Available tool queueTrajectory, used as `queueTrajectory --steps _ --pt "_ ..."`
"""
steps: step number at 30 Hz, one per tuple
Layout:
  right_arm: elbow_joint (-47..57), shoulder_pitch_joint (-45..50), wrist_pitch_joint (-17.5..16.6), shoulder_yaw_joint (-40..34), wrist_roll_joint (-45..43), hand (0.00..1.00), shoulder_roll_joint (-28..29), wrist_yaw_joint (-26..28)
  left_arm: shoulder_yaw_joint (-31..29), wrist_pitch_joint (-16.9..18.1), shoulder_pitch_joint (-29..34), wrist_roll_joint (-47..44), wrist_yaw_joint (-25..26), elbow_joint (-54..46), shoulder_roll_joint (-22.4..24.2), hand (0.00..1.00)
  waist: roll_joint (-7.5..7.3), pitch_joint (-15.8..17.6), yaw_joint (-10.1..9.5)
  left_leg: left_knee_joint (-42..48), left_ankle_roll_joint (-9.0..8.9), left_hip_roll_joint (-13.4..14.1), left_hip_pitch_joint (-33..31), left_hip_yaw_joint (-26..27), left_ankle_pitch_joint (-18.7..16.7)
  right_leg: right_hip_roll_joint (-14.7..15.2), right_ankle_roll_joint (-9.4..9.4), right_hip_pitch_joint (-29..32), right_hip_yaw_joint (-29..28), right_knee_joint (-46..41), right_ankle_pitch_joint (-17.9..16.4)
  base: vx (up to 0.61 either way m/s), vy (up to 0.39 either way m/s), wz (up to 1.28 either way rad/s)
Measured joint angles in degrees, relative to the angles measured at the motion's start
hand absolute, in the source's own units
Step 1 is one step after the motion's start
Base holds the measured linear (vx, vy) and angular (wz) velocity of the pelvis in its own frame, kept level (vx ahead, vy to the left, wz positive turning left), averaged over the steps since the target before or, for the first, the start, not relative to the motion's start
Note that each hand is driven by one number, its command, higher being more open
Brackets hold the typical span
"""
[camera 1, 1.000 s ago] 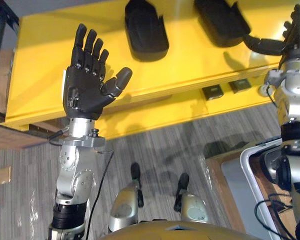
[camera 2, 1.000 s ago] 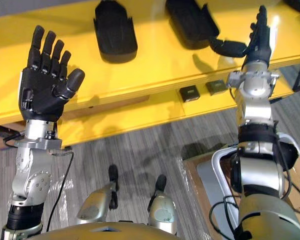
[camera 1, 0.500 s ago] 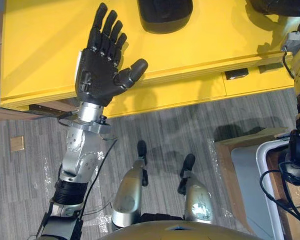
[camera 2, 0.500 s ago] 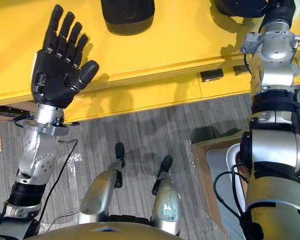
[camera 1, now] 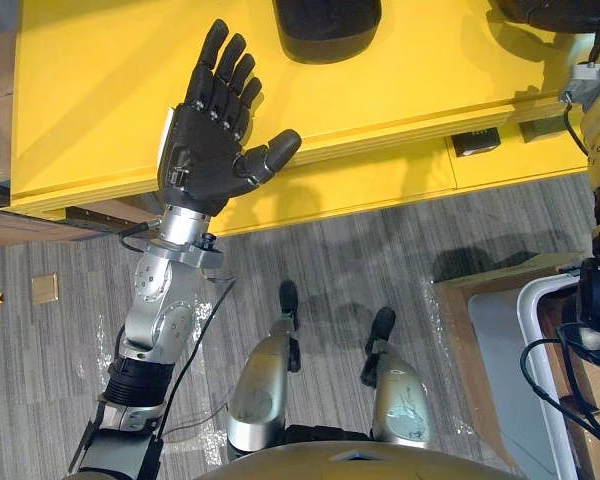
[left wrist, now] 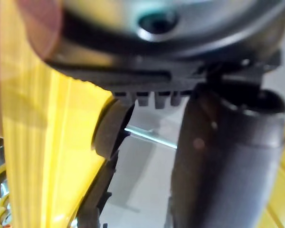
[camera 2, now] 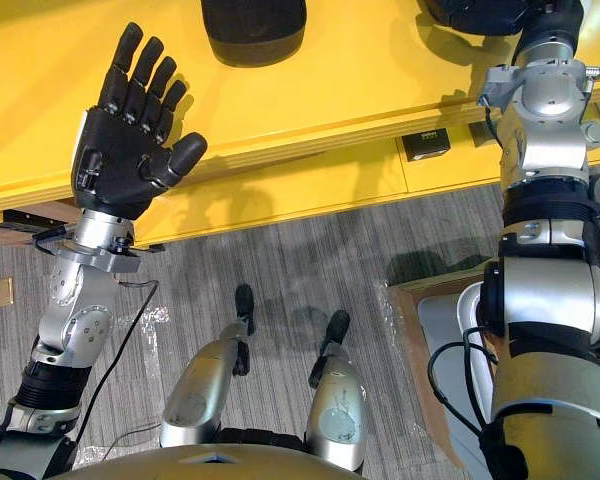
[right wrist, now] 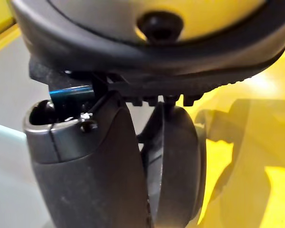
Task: Walk over and take three plastic housings, then place them on the shelf
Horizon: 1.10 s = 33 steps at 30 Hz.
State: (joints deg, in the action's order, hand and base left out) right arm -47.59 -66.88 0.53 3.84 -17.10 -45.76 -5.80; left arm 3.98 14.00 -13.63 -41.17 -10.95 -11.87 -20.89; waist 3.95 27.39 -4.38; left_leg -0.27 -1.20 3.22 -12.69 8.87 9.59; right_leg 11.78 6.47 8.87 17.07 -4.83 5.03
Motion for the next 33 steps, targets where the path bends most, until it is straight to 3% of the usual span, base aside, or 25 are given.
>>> queueTrajectory --steps 9,18,23,28,33 --pt "1.06 3.95 0.34 -1.11 -0.01 1.0 0.0 5.59 -0.99 -0.27 0.86 0.02 -1.45 -0.72 -0.71 1.0 -0.49 0.14 -0.05 -4.47 -0.79 0.84 3.25 0.34 2.46 -1.12 -0.19 -1.11 -0.04 0.05 -0.1 -0.01 -0.041 -0.03" --pt "2.84 9.26 0.35 -1.88 0.12 1.0 0.0 5.94 -2.58 -0.33 3.2 0.07 -3.13 -3.05 -0.76 1.0 -1.36 0.0 -0.05 -4.54 -1.19 1.74 5.38 0.28 2.67 -2.11 -0.54 -3.89 0.5 1.08 -0.29 0.02 -0.056 0.0" --pt "3.7 11.15 0.34 -3.48 1.13 1.0 0.0 4.16 -2.6 -0.35 4.57 0.25 -3.8 -3.16 -0.75 1.0 -1.4 -0.03 -0.02 -4.56 -1.21 1.77 6.48 0.08 2.66 -2.23 -0.35 -5.75 1.41 2.22 -0.02 0.02 -0.029 0.03" --pt "18.88 20.42 -0.22 -12.39 4.67 1.0 1.04 -3.28 -3.24 -0.42 10.94 1.78 -3.39 -8.96 1.74 1.0 -1.4 -0.09 -0.11 -4.6 -1.4 1.16 8.97 -0.18 2.04 -1.95 0.12 -9.46 2.41 4.18 0.23 0.04 -0.027 0.05" --pt "38.1 38.06 -4.83 -16.19 10.13 1.0 11.84 -7.15 -4.07 -0.56 19.05 5.81 -2.8 -9.9 6.25 1.0 -3.1 -9.18 0.07 -4.83 -2.0 1.06 10.34 -0.04 0.38 -1.98 0.3 -12.16 2.98 7.34 0.23 0.08 -0.033 0.0"
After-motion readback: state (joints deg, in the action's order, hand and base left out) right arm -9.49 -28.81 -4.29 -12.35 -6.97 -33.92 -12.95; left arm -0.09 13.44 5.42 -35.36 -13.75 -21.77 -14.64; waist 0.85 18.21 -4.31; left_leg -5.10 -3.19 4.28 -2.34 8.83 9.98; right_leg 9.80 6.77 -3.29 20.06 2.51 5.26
